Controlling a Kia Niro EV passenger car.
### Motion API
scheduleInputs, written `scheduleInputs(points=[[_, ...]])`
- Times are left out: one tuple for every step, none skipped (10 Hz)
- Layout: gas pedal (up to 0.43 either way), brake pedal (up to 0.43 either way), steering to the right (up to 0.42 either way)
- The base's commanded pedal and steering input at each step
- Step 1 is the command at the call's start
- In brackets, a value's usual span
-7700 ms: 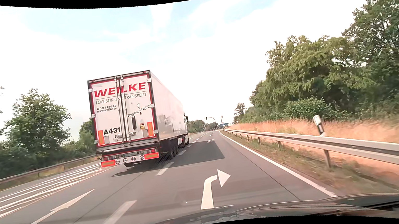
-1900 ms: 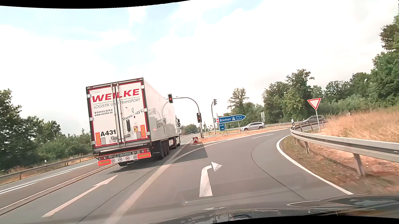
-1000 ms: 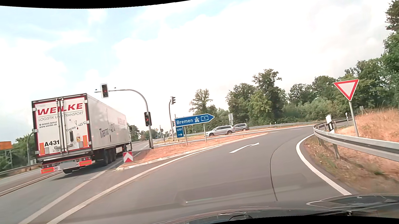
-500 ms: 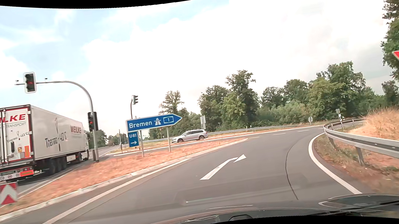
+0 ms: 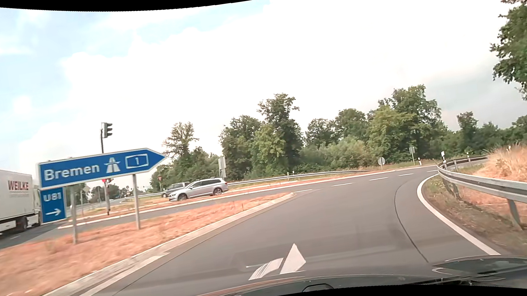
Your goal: Follow the waypoints while adhering to traffic rules and regulations
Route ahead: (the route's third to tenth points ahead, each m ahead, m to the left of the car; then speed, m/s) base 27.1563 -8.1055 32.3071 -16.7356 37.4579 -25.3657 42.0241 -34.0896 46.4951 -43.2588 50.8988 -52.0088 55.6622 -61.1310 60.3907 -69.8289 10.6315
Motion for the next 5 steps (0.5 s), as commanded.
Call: scheduleInputs(points=[[0.138,0.000,0.126],[0.150,0.000,0.127],[0.150,0.000,0.130],[0.150,0.000,0.132],[0.150,0.000,0.131]])
